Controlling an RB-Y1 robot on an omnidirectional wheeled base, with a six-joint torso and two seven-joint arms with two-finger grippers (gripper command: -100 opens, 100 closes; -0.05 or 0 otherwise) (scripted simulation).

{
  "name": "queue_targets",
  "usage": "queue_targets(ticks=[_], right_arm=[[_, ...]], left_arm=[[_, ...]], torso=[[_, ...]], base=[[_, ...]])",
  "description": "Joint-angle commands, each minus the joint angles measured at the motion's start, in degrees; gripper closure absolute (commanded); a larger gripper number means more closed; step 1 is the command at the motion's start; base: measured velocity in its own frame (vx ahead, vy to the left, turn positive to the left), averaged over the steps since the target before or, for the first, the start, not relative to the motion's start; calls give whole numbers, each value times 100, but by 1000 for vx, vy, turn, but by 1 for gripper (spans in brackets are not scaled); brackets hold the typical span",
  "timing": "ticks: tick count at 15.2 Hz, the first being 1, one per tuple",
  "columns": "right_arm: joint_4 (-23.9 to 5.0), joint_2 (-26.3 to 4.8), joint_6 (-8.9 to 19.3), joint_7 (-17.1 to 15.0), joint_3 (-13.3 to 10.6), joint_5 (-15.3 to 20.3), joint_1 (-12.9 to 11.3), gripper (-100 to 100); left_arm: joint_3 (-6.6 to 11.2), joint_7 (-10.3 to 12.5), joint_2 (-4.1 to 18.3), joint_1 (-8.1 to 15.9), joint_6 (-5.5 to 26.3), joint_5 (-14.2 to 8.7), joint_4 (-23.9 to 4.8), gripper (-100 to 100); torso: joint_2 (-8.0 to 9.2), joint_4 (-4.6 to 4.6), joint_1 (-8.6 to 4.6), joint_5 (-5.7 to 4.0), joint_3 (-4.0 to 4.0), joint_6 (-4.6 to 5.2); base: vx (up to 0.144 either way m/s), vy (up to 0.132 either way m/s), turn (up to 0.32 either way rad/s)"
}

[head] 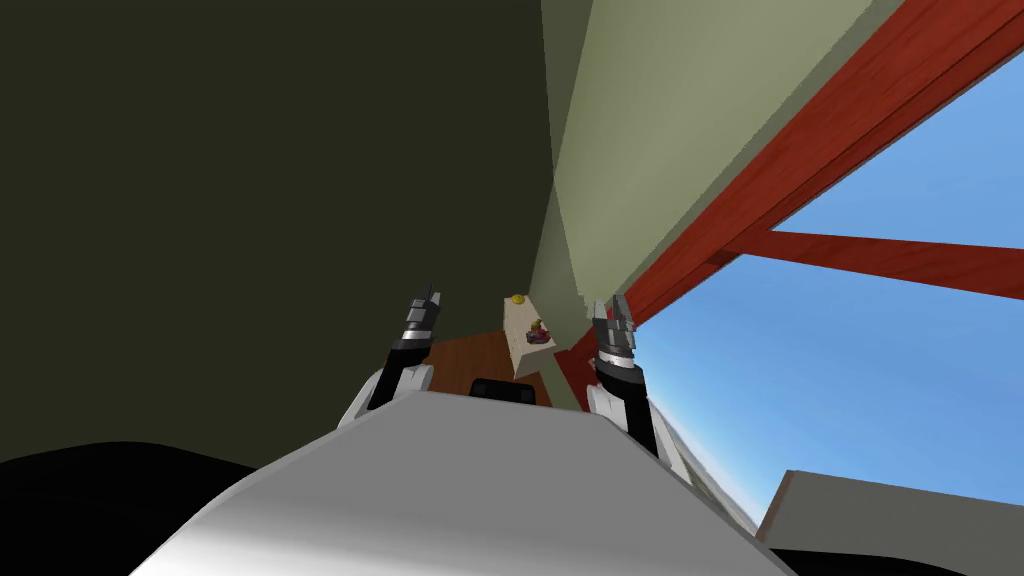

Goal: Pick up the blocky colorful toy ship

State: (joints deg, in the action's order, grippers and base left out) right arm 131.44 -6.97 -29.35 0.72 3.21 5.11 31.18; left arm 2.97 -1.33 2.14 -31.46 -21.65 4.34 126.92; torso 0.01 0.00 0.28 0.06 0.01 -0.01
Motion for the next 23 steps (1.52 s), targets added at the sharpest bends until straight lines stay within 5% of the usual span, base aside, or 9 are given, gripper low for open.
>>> queue_targets(ticks=[1,23], right_arm=[[-94,-284,7,20,-87,218,95,-100],[-1539,-2703,428,175,-829,2701,726,-100]], left_arm=[[0,0,0,0,0,0,0,0],[1,0,1,0,0,0,0,0]], torso=[[0,0,0,0,0,0],[4,0,-18,-3,2,2]], base=[[6,72,78],[18,73,89]])
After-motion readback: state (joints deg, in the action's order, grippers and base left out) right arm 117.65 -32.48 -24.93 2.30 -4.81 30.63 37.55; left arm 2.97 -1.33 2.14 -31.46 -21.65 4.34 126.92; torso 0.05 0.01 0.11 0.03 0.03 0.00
